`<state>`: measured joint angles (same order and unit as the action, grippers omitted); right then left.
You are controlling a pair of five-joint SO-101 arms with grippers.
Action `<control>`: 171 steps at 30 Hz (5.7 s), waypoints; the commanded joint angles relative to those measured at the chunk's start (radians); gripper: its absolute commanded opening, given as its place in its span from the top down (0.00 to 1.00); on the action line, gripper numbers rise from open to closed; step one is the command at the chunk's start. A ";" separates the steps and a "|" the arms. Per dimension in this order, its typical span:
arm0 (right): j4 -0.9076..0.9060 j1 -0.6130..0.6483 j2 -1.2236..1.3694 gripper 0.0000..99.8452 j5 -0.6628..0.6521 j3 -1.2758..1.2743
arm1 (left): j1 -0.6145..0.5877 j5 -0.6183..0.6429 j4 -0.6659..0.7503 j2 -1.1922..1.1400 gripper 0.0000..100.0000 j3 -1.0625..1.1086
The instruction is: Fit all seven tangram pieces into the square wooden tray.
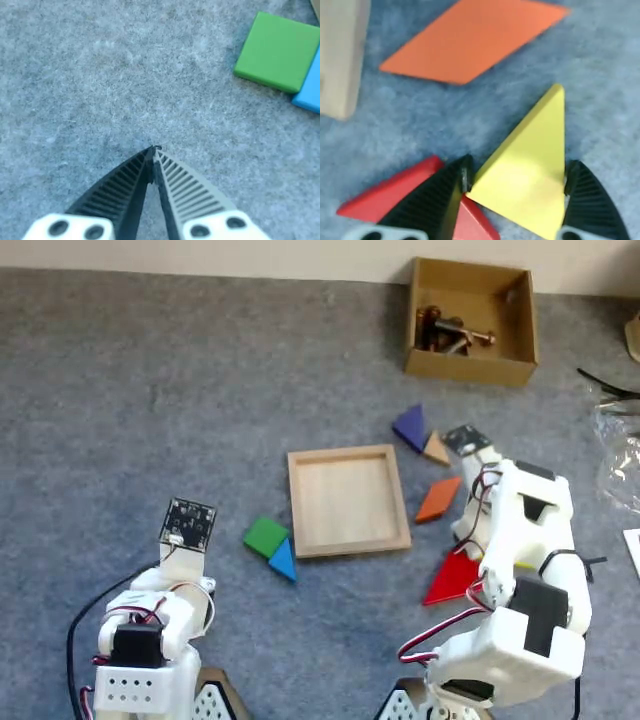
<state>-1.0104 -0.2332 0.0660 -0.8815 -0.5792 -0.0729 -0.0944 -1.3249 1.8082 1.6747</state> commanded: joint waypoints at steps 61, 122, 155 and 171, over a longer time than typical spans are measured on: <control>-0.031 -0.113 0.004 0.71 -0.319 0.111 | 0.024 0.008 -0.003 0.005 0.99 0.021; -0.171 -0.162 0.004 0.63 -0.509 0.139 | 0.024 0.008 -0.003 0.005 0.99 0.021; -0.120 -0.208 0.004 0.63 -0.566 0.077 | 0.024 0.008 -0.003 0.005 0.99 0.021; -0.097 -0.199 0.004 0.63 -0.560 0.061 | 0.024 0.008 -0.003 0.005 0.99 0.021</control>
<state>-1.1224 -0.4312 0.0829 -1.4339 -0.5102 -0.0729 -0.0944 -1.3249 1.8082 1.6747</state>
